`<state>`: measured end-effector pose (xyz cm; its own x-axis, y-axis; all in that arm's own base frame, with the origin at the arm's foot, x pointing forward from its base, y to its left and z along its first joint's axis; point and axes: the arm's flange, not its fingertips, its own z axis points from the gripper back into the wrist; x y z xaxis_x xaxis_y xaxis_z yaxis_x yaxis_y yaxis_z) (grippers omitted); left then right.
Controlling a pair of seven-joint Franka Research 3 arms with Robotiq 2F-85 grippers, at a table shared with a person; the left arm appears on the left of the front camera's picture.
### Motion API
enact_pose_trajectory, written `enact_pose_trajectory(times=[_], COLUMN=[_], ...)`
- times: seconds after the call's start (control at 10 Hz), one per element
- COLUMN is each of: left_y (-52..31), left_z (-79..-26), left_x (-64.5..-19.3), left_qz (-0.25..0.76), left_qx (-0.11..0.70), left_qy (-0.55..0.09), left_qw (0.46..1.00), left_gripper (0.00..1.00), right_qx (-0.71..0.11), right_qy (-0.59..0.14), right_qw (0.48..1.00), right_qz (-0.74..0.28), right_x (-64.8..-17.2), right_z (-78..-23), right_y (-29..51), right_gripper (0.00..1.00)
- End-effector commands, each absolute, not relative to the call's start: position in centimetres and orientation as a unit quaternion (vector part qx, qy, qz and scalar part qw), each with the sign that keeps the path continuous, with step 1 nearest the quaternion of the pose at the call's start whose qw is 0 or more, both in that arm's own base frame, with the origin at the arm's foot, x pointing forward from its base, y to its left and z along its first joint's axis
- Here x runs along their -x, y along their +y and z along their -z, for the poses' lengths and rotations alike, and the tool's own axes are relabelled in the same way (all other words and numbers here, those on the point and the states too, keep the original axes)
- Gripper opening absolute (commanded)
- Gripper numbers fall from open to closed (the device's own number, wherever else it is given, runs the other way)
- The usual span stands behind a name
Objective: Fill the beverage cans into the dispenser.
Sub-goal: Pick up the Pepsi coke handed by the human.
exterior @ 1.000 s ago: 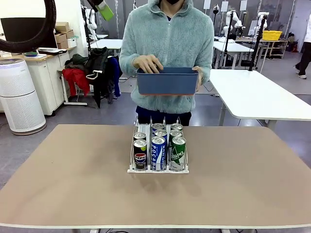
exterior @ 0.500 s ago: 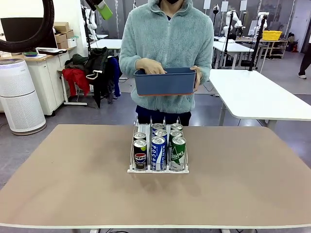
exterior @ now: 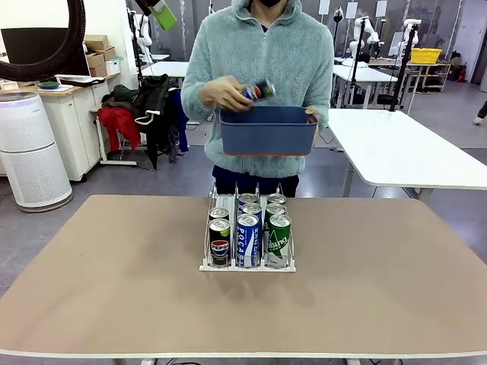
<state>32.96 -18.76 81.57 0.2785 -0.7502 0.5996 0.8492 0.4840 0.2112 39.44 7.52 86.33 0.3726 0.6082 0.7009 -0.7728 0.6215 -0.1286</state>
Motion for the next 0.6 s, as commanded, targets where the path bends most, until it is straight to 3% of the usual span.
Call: enact_pose_trajectory(times=[0.0,0.5], left_y=[-18.71,-18.71], left_z=[-81.64,-81.64], left_x=[-32.95,-32.95], left_qz=[0.511,0.511], left_qx=[0.082,0.082], left_qy=[-0.324,-0.324], left_qw=[0.792,0.792], left_gripper=[1.0,1.0], right_qx=[-0.113,-0.113], right_qy=[-0.369,-0.369], right_qw=[0.824,0.824], right_qz=[-0.415,-0.415], right_x=[-39.36,-39.36], right_z=[-86.35,-86.35], right_y=[7.57,7.57], right_gripper=[1.0,1.0])
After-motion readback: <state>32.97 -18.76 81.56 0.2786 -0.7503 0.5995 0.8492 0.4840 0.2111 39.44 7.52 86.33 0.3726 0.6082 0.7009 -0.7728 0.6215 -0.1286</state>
